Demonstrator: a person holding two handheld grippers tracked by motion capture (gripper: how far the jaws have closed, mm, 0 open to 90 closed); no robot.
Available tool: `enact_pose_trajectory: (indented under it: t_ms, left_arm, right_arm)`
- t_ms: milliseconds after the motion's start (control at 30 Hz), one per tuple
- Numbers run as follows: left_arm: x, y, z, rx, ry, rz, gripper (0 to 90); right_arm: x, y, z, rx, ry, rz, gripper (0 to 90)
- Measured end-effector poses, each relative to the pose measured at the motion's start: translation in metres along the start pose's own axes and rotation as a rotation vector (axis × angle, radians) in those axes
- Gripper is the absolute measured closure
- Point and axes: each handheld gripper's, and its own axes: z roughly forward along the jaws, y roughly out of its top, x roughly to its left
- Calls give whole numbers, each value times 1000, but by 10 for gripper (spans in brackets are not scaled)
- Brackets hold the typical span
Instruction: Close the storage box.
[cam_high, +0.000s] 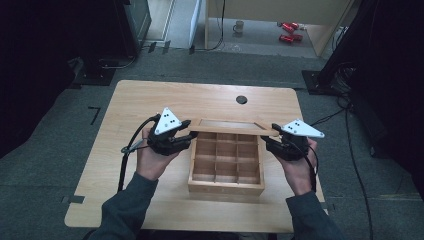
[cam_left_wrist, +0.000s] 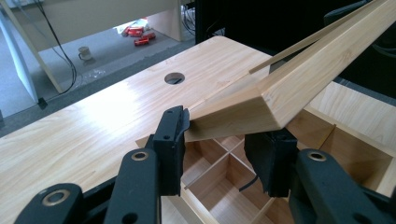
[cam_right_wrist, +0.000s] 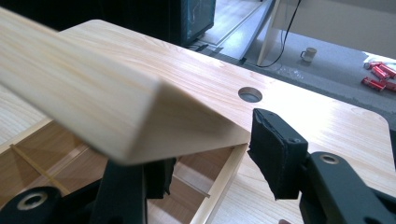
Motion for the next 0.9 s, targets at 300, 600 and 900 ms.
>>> enact_pose_trajectory:
  t_ms: [300,600,900]
  left_arm:
    - [-4,-8,-2,0,-5,-11,587]
    - [-8,-15,-5,4,-9,-16,588]
    - [-11,-24,-8,4,-17,-34,596]
  right_arm:
    - [9,-3,-15,-18,2,-14,513]
    - [15,-9,-27,-32,9,-4,512]
    - [19,-17,-30,-29,12,6,511]
